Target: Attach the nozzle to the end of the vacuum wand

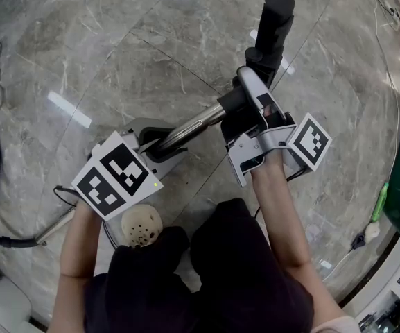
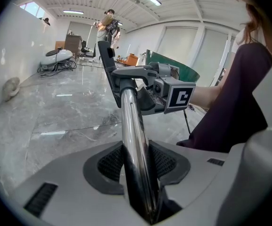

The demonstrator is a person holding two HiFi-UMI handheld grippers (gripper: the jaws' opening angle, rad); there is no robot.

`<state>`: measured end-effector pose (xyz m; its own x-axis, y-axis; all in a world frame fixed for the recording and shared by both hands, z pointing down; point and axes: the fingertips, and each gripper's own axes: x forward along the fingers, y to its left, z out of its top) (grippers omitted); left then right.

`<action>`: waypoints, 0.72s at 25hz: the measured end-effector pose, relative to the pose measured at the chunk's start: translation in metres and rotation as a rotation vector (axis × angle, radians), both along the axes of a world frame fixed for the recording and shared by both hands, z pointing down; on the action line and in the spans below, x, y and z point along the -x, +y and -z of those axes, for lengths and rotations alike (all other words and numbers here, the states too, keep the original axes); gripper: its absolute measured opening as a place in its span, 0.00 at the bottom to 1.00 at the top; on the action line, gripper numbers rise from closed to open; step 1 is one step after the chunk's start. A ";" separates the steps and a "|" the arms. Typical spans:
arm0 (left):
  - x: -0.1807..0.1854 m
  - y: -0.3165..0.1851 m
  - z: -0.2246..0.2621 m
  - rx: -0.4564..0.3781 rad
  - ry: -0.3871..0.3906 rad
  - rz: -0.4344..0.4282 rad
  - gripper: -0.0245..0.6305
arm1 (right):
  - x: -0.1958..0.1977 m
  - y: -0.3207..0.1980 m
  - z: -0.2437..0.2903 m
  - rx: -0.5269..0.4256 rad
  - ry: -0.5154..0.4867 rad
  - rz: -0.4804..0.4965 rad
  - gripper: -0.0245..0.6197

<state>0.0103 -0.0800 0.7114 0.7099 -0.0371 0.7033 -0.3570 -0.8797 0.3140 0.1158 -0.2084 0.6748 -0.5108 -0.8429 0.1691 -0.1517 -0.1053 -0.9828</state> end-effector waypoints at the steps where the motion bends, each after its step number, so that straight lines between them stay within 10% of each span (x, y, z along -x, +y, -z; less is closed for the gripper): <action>1: 0.000 0.000 0.000 -0.003 0.001 0.001 0.27 | 0.001 0.000 0.000 0.000 -0.001 0.010 0.33; 18: -0.003 0.000 -0.001 -0.008 0.017 0.021 0.27 | 0.006 0.007 -0.003 0.016 -0.007 0.000 0.32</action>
<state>0.0133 -0.0799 0.7124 0.7207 -0.0580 0.6908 -0.3704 -0.8746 0.3130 0.1102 -0.2015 0.6776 -0.5118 -0.8402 0.1793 -0.1453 -0.1211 -0.9820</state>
